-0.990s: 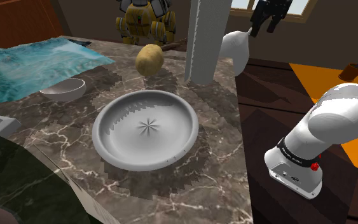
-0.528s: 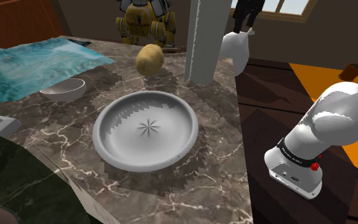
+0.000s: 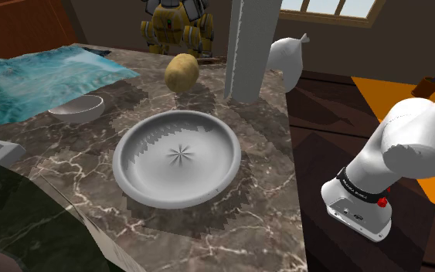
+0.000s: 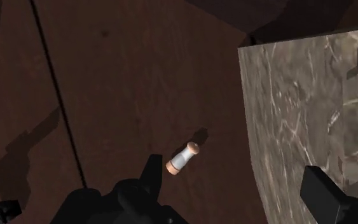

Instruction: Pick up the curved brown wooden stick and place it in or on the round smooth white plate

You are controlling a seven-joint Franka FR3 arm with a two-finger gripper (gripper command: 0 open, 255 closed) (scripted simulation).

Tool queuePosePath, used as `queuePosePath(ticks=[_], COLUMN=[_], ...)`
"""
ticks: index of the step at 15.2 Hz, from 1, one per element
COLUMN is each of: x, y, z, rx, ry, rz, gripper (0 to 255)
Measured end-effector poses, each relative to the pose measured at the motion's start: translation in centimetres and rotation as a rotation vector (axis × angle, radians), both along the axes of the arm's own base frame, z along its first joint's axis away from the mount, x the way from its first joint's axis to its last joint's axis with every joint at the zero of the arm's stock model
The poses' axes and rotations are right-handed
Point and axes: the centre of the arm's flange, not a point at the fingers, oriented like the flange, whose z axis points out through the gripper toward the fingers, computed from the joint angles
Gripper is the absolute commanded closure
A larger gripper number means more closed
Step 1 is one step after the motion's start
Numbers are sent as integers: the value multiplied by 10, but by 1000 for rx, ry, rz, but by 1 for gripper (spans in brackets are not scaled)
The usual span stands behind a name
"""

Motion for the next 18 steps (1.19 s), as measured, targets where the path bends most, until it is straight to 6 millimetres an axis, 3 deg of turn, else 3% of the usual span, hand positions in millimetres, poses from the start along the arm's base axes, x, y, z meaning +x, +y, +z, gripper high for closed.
queuePosePath(ticks=[5,12,14,18], x=[22,23,23,22], y=[70,165,176,177], z=[1,2,0,-20], rx=[-27,-66,-70,-72], ry=[24,59,64,66], rz=[233,558,600,613], gripper=[0,0,0,0])
